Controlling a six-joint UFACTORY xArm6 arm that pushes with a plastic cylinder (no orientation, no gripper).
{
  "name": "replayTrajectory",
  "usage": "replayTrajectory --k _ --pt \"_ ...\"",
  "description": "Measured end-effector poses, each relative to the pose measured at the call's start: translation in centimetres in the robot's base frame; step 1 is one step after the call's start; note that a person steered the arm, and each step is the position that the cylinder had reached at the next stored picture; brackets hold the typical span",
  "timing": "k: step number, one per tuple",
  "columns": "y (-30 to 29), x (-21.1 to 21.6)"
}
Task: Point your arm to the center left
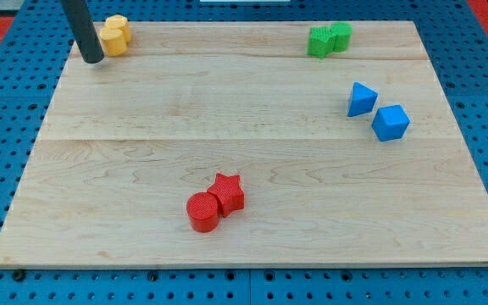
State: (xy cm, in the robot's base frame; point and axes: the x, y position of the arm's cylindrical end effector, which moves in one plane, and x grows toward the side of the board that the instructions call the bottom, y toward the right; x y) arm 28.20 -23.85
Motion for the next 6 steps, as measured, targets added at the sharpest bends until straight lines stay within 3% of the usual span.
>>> replayTrajectory --k 2,4,6 --pt "0.0 -0.4" --pt "8.0 9.1" --pt "9.7 9.7"
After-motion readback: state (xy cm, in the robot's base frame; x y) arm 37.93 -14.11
